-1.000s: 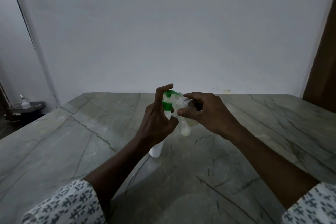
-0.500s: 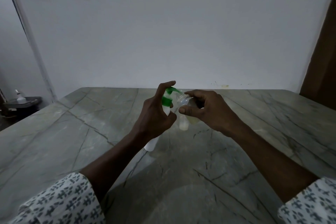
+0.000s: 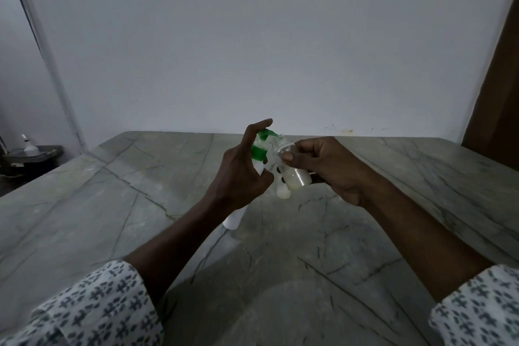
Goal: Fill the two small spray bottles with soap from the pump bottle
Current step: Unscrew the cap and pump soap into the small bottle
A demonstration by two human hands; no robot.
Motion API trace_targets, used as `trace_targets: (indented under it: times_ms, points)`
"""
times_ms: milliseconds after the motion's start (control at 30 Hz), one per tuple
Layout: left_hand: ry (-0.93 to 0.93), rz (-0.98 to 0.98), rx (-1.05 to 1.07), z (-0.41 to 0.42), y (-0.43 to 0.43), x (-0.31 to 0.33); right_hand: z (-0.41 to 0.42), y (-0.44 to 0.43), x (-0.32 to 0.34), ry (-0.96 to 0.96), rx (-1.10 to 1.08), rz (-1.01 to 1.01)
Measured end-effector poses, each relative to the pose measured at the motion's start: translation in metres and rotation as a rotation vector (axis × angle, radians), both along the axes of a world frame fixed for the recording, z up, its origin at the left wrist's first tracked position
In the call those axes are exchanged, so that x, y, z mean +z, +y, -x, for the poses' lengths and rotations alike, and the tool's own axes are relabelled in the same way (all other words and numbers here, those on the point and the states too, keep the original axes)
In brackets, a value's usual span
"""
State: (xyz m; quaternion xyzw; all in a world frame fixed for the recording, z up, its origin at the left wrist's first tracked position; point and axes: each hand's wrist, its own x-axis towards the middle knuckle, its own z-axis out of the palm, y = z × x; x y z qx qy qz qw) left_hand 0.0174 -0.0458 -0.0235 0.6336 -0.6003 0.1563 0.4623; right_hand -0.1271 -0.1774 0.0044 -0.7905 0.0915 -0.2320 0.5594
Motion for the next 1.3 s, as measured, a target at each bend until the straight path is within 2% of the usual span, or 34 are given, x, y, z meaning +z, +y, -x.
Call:
trace_targets:
  times_ms: [400, 800, 967, 1300]
  points:
    - [0.038, 0.010, 0.045, 0.002, -0.001, -0.002, -0.006, -0.004, -0.015, -0.007, 0.189, -0.260]
    - [0.021, 0.011, 0.003, 0.005, 0.000, -0.001, -0.010, 0.002, -0.014, -0.044, 0.054, -0.202]
    - [0.014, 0.024, 0.031, 0.004, 0.000, -0.001, -0.009, -0.004, -0.012, -0.031, -0.030, -0.022]
    - [0.011, 0.066, 0.068, 0.006, -0.003, -0.004, -0.007, -0.006, -0.012, -0.023, 0.013, -0.017]
